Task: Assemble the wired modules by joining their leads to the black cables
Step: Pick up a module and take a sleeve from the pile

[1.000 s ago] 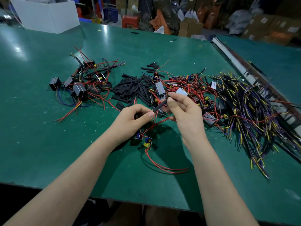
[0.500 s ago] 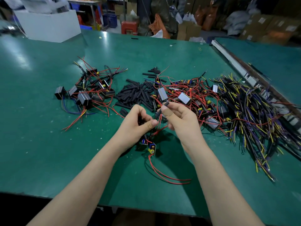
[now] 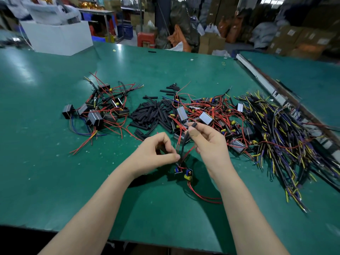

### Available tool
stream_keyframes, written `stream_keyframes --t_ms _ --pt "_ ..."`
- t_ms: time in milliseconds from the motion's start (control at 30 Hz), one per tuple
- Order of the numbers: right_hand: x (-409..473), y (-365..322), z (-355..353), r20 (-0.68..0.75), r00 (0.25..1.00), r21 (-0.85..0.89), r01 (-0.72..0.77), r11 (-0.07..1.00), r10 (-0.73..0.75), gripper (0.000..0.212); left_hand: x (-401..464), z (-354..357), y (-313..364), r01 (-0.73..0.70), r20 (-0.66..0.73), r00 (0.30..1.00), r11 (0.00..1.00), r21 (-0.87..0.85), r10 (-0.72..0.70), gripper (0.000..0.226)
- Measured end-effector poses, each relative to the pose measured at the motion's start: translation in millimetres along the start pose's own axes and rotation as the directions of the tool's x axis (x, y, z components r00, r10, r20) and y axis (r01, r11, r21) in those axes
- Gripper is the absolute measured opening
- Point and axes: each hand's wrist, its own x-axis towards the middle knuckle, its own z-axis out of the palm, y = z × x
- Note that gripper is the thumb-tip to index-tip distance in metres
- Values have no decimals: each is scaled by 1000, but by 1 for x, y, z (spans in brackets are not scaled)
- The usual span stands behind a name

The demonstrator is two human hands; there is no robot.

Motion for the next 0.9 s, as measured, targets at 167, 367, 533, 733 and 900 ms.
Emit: stream_keyframes --t_ms 167,367,533,733,900 --pt "0 -2 -2 -57 998 44 7 999 -5 10 -3 2 1 -36 -31 999 999 -39 35 30" --pt "-1 0 4 -113 992 37 63 997 -58 10 -5 8 1 -56 -68 995 976 208 72 35" --pt "0 0 4 -162 984 51 77 996 -68 9 -3 12 1 -92 -80 989 933 349 127 15" --pt "2 0 0 -165 984 36 74 997 -67 7 -1 12 0 13 -142 989 947 320 34 9" --pt "1 2 0 -103 992 -8 77 997 -77 9 -2 11 1 -43 -108 991 939 341 84 14"
